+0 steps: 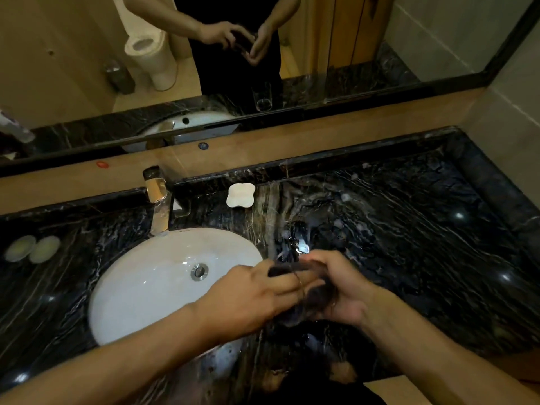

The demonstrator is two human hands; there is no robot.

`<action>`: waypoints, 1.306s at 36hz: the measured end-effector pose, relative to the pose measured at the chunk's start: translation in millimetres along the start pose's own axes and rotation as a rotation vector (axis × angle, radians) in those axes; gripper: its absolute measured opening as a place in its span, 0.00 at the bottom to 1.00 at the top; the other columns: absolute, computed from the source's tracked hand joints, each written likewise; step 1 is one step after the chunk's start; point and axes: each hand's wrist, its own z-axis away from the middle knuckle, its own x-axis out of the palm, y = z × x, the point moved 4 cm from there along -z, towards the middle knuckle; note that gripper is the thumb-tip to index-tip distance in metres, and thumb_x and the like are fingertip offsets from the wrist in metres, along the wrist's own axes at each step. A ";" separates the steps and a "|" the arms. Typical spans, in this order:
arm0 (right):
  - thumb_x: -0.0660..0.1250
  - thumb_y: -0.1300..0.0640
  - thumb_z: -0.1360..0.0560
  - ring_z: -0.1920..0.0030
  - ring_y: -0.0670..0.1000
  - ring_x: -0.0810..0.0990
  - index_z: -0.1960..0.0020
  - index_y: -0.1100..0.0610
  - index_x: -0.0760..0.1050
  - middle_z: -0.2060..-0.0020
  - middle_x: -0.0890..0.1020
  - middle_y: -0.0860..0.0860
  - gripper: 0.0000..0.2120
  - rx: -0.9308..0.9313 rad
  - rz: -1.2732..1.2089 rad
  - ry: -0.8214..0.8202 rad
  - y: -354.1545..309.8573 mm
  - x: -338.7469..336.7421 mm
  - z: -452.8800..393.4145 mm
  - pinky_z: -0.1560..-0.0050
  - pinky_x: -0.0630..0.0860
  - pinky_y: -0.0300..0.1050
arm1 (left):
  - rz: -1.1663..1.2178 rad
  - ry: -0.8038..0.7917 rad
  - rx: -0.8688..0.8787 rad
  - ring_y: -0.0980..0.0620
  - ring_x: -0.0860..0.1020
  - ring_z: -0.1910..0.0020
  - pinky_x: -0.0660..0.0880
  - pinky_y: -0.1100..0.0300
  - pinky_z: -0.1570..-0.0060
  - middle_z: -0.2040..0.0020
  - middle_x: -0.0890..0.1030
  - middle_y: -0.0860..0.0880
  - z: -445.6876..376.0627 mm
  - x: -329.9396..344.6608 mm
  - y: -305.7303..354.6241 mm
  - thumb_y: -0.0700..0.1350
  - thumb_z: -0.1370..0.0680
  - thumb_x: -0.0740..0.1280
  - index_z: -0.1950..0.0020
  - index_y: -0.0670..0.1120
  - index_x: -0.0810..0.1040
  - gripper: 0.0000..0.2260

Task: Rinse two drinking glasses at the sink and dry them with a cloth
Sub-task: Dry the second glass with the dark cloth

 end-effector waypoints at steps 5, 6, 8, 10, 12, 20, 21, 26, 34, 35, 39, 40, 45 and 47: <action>0.60 0.35 0.23 0.68 0.51 0.78 0.51 0.54 0.80 0.65 0.81 0.53 0.23 -0.297 -0.078 -0.083 -15.0 9.0 12.0 0.69 0.67 0.40 | 0.320 0.015 -0.215 0.50 0.81 0.49 0.79 0.53 0.66 0.30 0.72 0.62 0.4 6.9 -15.2 0.51 0.25 0.68 0.30 0.59 0.71 0.23; 0.60 0.36 0.23 0.64 0.51 0.80 0.47 0.53 0.78 0.59 0.83 0.53 0.22 -0.444 -0.064 -0.075 -16.5 10.9 14.8 0.69 0.69 0.41 | 0.442 0.054 -0.311 0.54 0.81 0.50 0.80 0.53 0.60 0.33 0.74 0.62 -0.6 3.2 -18.1 0.55 0.24 0.67 0.33 0.59 0.73 0.19; 0.60 0.39 0.23 0.58 0.52 0.81 0.40 0.48 0.74 0.51 0.84 0.50 0.17 -0.764 0.079 0.010 -13.8 13.1 18.1 0.69 0.72 0.44 | 0.840 0.116 -0.562 0.60 0.81 0.50 0.79 0.55 0.50 0.41 0.80 0.61 -3.9 -7.6 -22.7 0.57 0.24 0.69 0.37 0.59 0.78 0.15; 0.61 0.42 0.22 0.51 0.52 0.82 0.34 0.42 0.69 0.45 0.82 0.47 0.17 -1.022 0.267 0.112 -12.0 14.8 21.7 0.60 0.78 0.48 | 1.317 0.156 -0.743 0.60 0.83 0.56 0.77 0.64 0.52 0.54 0.85 0.57 -7.2 -17.4 -19.8 0.45 0.22 0.72 0.40 0.54 0.80 0.11; 0.62 0.41 0.22 0.43 0.52 0.80 0.35 0.43 0.70 0.42 0.79 0.46 0.17 -1.226 0.397 0.218 -18.0 14.5 26.6 0.46 0.78 0.48 | 1.524 0.154 -0.791 0.60 0.81 0.66 0.76 0.67 0.61 0.64 0.83 0.57 -10.8 -29.4 -12.0 0.40 0.22 0.71 0.42 0.50 0.81 0.10; 0.63 0.45 0.26 0.53 0.60 0.81 0.50 0.51 0.77 0.52 0.82 0.57 0.12 -1.155 0.042 0.320 -29.3 17.9 28.9 0.56 0.80 0.55 | 1.059 0.179 -0.825 0.62 0.81 0.48 0.79 0.57 0.46 0.46 0.81 0.60 -6.8 -36.8 1.0 0.59 0.32 0.75 0.39 0.57 0.77 0.23; 0.63 0.45 0.27 0.54 0.57 0.81 0.50 0.51 0.77 0.53 0.82 0.56 0.12 -1.132 0.012 0.312 -28.6 18.7 29.2 0.57 0.80 0.51 | 0.911 0.212 -0.828 0.63 0.78 0.44 0.78 0.59 0.45 0.42 0.77 0.63 -2.5 -37.1 1.9 0.63 0.33 0.72 0.38 0.59 0.76 0.25; 0.63 0.44 0.28 0.51 0.58 0.80 0.50 0.50 0.77 0.51 0.81 0.56 0.13 -1.103 0.007 0.343 -25.5 14.7 29.4 0.53 0.77 0.58 | 0.733 0.503 -0.828 0.62 0.68 0.33 0.65 0.76 0.38 0.35 0.70 0.65 9.8 -35.7 11.9 0.61 0.32 0.70 0.30 0.64 0.69 0.31; 0.61 0.46 0.25 0.56 0.54 0.81 0.52 0.49 0.78 0.56 0.82 0.52 0.10 -1.057 -0.040 0.351 -18.3 14.8 29.5 0.58 0.77 0.50 | 0.788 0.322 -0.791 0.69 0.49 0.23 0.51 0.70 0.25 0.38 0.59 0.84 -7.1 -29.4 15.1 0.58 0.29 0.74 0.31 0.74 0.58 0.34; 0.62 0.43 0.27 0.57 0.54 0.80 0.53 0.49 0.78 0.57 0.82 0.53 0.12 -1.050 -0.049 0.350 -18.2 13.1 29.8 0.58 0.76 0.50 | 0.753 0.314 -0.726 0.72 0.49 0.25 0.49 0.70 0.25 0.36 0.60 0.82 -8.1 -30.2 14.7 0.57 0.28 0.74 0.30 0.71 0.60 0.33; 0.62 0.41 0.30 0.59 0.54 0.80 0.53 0.49 0.78 0.58 0.81 0.55 0.14 -1.045 -0.020 0.335 -19.8 9.2 30.7 0.59 0.76 0.48 | 0.704 0.270 -0.555 0.66 0.66 0.28 0.55 0.53 0.24 0.27 0.71 0.61 -7.0 -20.9 11.0 0.58 0.30 0.72 0.25 0.56 0.68 0.34; 0.62 0.41 0.29 0.58 0.55 0.79 0.53 0.49 0.78 0.57 0.81 0.57 0.14 -1.048 0.014 0.341 -21.2 8.2 31.4 0.59 0.75 0.49 | 0.694 0.218 -0.526 0.68 0.65 0.28 0.55 0.54 0.24 0.27 0.70 0.63 -7.9 -18.4 8.0 0.59 0.31 0.73 0.24 0.58 0.65 0.37; 0.62 0.42 0.28 0.60 0.52 0.77 0.54 0.46 0.78 0.60 0.80 0.50 0.11 -1.064 0.269 0.342 -31.7 6.5 34.6 0.59 0.74 0.50 | 0.835 0.131 -0.458 0.68 0.68 0.31 0.68 0.60 0.32 0.29 0.69 0.67 -16.5 -22.0 -1.9 0.55 0.34 0.80 0.24 0.62 0.64 0.42; 0.62 0.41 0.29 0.60 0.49 0.78 0.55 0.45 0.78 0.61 0.81 0.47 0.11 -1.051 0.312 0.365 -33.6 5.7 34.3 0.59 0.75 0.49 | 0.981 0.181 -0.523 0.63 0.73 0.33 0.72 0.58 0.34 0.32 0.74 0.64 -19.7 -17.5 -2.1 0.50 0.34 0.82 0.27 0.61 0.70 0.39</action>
